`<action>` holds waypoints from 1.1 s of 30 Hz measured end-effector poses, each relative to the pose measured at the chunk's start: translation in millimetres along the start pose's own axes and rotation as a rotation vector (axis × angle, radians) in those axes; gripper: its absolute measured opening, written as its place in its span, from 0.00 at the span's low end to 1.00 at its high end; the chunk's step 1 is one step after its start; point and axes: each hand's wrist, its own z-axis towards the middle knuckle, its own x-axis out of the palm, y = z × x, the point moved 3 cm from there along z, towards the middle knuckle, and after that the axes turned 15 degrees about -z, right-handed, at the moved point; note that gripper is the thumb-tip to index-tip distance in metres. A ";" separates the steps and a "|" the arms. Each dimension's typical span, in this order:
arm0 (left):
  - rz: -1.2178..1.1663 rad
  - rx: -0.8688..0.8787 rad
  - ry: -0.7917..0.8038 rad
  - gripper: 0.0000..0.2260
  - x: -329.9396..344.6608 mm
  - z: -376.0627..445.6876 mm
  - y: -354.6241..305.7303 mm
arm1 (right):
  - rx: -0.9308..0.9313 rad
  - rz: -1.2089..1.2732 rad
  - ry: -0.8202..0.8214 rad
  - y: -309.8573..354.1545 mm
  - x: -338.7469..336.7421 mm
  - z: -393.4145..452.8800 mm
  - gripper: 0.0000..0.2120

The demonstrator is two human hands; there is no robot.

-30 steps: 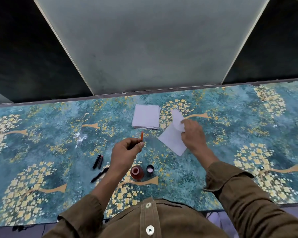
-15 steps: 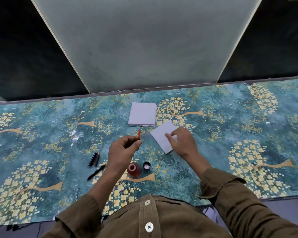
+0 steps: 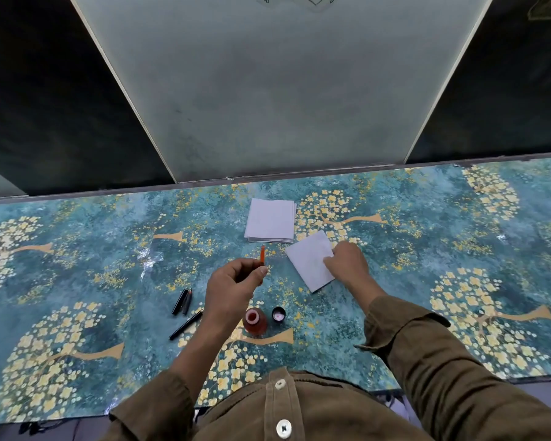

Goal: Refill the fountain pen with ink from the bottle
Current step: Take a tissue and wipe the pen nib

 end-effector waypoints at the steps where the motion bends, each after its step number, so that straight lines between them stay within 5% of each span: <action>1: 0.001 0.003 0.000 0.03 -1.2 -0.6 -0.3 | -0.019 0.019 0.003 0.3 -0.4 -1.7 0.19; 7: -0.021 0.006 0.017 0.04 -9.8 -4.4 -0.9 | 0.006 0.449 -0.027 4.1 -8.5 -26.2 0.17; 11: -0.071 -0.004 0.061 0.03 -15.2 -10.0 0.3 | -0.063 0.603 -0.017 29.8 -21.3 -67.6 0.04; 14: -0.088 -0.005 0.087 0.03 -20.8 -12.6 -2.2 | -0.213 0.730 0.049 61.8 -27.2 -100.4 0.12; 23: -0.071 0.140 0.100 0.04 -58.6 -6.5 -42.5 | -0.445 1.062 0.094 148.6 -75.5 -167.0 0.10; 28: -0.154 0.191 0.087 0.06 -85.9 -12.0 -73.6 | -0.354 1.361 0.274 181.6 -93.9 -183.5 0.28; 33: -0.170 0.232 0.086 0.05 -111.0 -14.7 -95.4 | -0.490 1.305 0.239 217.0 -104.6 -194.8 0.09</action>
